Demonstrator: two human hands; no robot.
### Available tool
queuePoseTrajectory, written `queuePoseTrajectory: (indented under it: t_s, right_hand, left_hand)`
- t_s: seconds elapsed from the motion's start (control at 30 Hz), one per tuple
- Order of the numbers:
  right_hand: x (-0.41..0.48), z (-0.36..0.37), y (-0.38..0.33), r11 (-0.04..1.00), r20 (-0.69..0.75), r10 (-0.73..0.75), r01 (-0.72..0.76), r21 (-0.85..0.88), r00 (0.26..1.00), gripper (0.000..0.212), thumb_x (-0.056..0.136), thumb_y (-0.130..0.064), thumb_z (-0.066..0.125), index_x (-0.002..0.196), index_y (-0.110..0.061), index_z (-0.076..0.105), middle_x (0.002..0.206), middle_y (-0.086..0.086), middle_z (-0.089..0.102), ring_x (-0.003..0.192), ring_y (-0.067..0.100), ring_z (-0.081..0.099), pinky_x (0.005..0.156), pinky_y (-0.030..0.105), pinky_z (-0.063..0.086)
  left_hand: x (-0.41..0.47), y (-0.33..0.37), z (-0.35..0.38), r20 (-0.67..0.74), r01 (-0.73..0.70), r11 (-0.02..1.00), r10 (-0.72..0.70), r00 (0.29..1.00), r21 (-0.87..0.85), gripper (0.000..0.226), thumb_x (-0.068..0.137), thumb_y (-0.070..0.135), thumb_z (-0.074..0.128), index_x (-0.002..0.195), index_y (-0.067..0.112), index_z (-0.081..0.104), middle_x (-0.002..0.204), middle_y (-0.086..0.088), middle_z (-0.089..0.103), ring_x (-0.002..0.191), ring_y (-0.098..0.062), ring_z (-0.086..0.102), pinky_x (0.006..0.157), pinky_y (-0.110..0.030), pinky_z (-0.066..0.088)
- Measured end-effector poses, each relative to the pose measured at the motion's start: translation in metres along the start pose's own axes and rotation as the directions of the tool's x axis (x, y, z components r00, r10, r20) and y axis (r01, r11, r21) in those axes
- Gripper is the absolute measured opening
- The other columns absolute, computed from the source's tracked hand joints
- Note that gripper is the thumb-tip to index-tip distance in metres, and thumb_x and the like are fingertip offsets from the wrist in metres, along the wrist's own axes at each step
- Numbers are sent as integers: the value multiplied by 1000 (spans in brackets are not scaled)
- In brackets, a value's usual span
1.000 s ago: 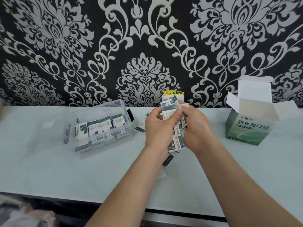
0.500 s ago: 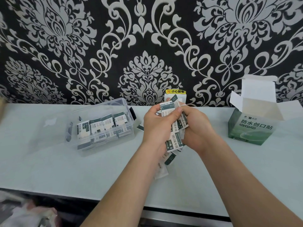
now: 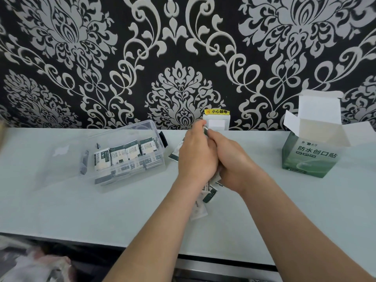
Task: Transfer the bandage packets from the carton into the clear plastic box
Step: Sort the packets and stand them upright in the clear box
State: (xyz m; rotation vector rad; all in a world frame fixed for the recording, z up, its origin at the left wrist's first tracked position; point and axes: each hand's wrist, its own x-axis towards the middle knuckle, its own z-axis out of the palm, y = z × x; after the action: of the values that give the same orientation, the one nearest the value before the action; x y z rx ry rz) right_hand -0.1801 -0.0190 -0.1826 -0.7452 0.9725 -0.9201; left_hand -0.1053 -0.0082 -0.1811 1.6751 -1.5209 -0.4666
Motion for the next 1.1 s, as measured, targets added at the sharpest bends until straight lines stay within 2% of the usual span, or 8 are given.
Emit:
queuePoseTrajectory:
  t_s: [0.23,0.37,0.5,0.6,0.7,0.83,0.97,1.1]
  right_hand:
    - [8,-1,5,958,9,140,-138,251,990,56,98,-52,36,130,-12,59,127,13,64,115,29,63,94,39,50]
    - [14,-2,5,919,-52,165,-135,371,985,45,97,-48,41,121,-16,62,113,8,57,102,23,55,87,32,45]
    - [20,-8,-1,902,-138,160,-88,423,977,43,94,-51,47,102,-13,65,85,3,62,72,15,56,66,24,41]
    - [19,-16,-2,919,-13,151,-135,370,988,44,96,-45,45,70,-13,58,55,1,51,46,12,47,53,19,35]
    - [14,-9,0,956,61,144,-155,249,988,33,92,-40,52,86,-10,65,82,13,60,75,26,61,71,30,48]
    - [6,0,3,989,21,119,-121,86,993,34,87,-25,56,113,-4,63,102,15,49,95,28,46,70,35,41]
    - [3,-6,1,985,109,60,-41,-167,992,18,88,-5,42,89,-3,59,75,14,53,68,26,55,49,24,39]
    - [4,-7,4,964,151,42,0,-266,988,20,86,-7,43,94,-6,61,88,18,60,84,27,61,54,27,40]
  left_hand:
    - [3,11,-4,-35,81,935,-99,994,-346,37,98,23,38,130,23,57,129,0,58,122,-17,52,108,-32,38]
    - [-3,19,-12,3,95,854,-109,994,-512,35,90,14,48,119,28,63,94,2,67,84,-18,64,86,-40,55]
    - [-8,11,-37,307,-133,938,235,922,-319,59,79,4,70,129,30,55,120,9,56,99,1,53,82,-8,46]
    - [-19,0,-39,628,-217,976,173,758,-8,118,65,25,86,147,48,4,149,26,7,135,2,23,106,-14,32]
    - [-22,-6,-36,586,-268,960,171,792,81,129,64,30,85,144,52,-14,154,26,-16,142,2,-16,119,-37,16]
    - [-15,-14,-36,550,-225,973,161,820,50,131,63,22,85,143,56,-14,156,24,-18,143,0,-22,119,-41,19]
    - [-12,-20,-38,518,-242,970,208,830,-2,124,61,21,84,144,55,-2,146,33,6,145,-4,1,114,-41,31]
    - [-9,-24,-38,457,-285,958,268,848,-32,112,61,20,84,143,53,16,128,20,24,125,-12,39,97,-34,49]
